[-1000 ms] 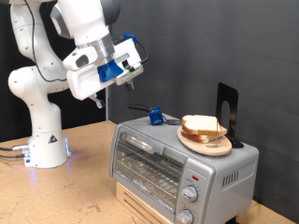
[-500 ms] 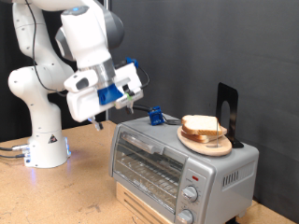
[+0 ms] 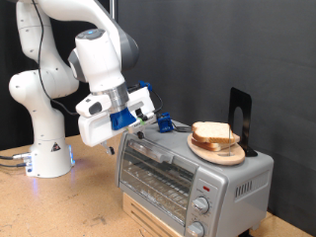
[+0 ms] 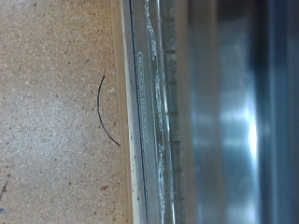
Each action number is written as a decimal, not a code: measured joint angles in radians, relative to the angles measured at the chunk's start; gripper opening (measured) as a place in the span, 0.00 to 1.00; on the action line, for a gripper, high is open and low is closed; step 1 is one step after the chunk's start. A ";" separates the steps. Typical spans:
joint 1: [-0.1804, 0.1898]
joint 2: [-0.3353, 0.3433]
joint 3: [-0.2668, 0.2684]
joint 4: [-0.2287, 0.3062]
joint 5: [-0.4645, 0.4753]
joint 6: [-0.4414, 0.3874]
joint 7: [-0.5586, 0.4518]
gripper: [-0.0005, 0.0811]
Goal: Make a piece of toast with the oven
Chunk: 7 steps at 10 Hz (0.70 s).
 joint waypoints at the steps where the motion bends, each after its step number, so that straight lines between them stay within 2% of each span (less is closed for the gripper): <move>1: 0.001 0.003 0.001 -0.009 0.001 0.010 -0.005 1.00; 4: -0.003 0.005 -0.012 -0.016 0.003 0.021 -0.022 1.00; 7: -0.027 0.008 -0.037 -0.016 0.000 0.018 -0.024 1.00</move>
